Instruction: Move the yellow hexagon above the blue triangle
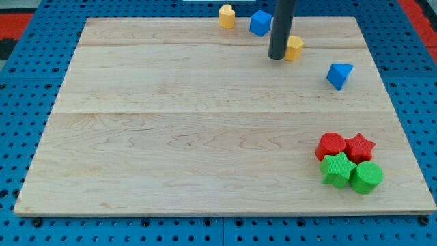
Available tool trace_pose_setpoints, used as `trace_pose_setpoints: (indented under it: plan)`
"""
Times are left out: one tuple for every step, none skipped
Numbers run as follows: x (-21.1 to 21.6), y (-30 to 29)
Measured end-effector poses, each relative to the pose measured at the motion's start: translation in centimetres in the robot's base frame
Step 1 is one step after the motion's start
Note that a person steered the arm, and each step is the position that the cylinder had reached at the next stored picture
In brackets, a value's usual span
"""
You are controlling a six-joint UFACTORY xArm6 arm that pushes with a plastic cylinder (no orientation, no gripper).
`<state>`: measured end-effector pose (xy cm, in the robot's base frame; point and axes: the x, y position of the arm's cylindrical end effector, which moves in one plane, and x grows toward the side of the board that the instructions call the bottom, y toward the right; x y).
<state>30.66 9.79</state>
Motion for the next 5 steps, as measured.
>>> trace_pose_setpoints:
  plan:
    - [-0.9,-2.3]
    - [-3.5,0.9]
    - [-3.6,5.5]
    - [-2.8,9.1]
    - [-1.8,10.5]
